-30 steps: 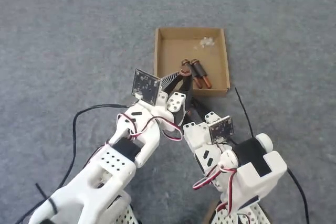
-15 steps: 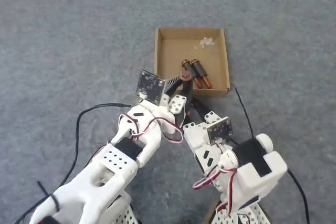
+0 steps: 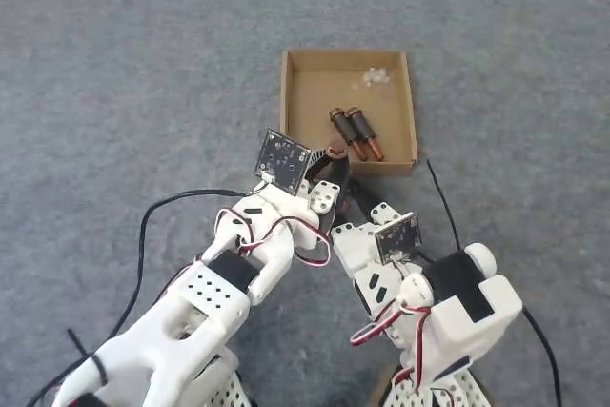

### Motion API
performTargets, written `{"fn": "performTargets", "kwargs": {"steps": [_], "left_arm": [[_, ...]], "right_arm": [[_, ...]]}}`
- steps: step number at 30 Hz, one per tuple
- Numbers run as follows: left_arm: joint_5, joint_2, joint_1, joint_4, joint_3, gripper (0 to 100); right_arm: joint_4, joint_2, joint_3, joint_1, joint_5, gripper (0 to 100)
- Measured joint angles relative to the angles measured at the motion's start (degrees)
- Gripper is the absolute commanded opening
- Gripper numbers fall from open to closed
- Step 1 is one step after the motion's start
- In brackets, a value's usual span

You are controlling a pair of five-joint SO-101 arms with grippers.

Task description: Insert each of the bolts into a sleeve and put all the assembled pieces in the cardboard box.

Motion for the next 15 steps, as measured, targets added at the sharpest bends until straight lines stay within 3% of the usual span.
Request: {"fn": "performTargets", "kwargs": {"steps": [12,15], "left_arm": [[-6.2,0.2,0.2,0.0,4.7,2],[-6.3,0.1,0.2,-0.1,4.7,10]], "right_arm": [[0.1,0.1,-0.1,0.4,0.1,0.6],[0.1,0.1,-0.1,0.4,0.1,0.6]]}}
